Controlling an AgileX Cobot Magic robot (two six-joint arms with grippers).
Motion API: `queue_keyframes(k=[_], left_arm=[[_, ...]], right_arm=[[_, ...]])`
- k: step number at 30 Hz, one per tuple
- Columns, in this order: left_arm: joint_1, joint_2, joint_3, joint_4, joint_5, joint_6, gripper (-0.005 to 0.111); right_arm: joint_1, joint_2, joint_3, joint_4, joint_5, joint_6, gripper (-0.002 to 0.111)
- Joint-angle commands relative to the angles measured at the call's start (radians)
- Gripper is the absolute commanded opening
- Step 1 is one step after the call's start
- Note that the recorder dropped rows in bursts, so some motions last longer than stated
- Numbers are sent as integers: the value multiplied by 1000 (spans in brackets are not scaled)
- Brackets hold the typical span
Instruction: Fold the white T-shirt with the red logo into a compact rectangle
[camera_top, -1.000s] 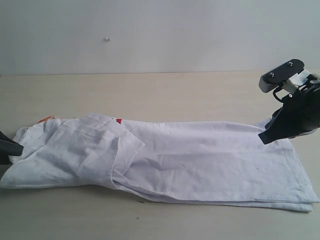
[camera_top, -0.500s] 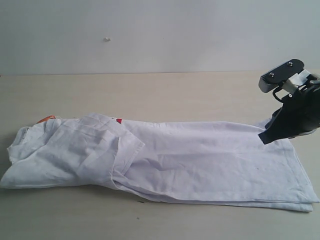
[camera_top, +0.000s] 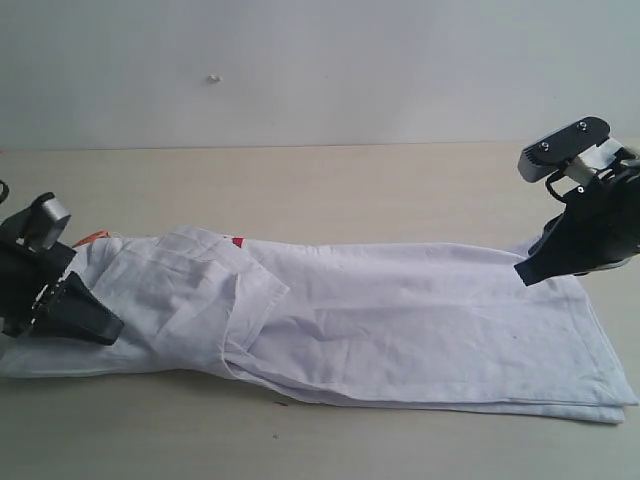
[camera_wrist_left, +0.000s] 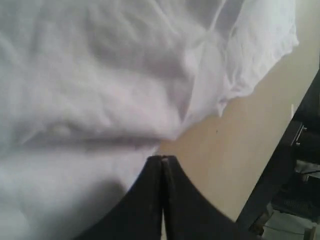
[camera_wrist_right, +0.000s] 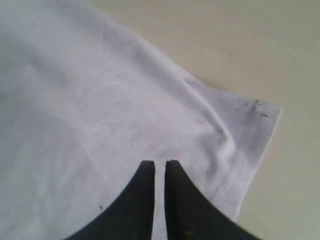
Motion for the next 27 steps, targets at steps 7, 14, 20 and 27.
queue_keyframes(k=[7,14,20,27], left_arm=[[51,-4,41,283,-190,-209,0],[135,-4,48,283,-271,-260,0],[256,-23,44,-223,8,63,37],[398,-30,44,-192,-76,30,57]], right_arm=[[-3,-13,-6,26,-5,-7,9],[-3,-13,-6,26,-5,-7,9],[-3,-13,-6,28,-5,-7,9],[-3,-14,-6,28,-5,-6,9]])
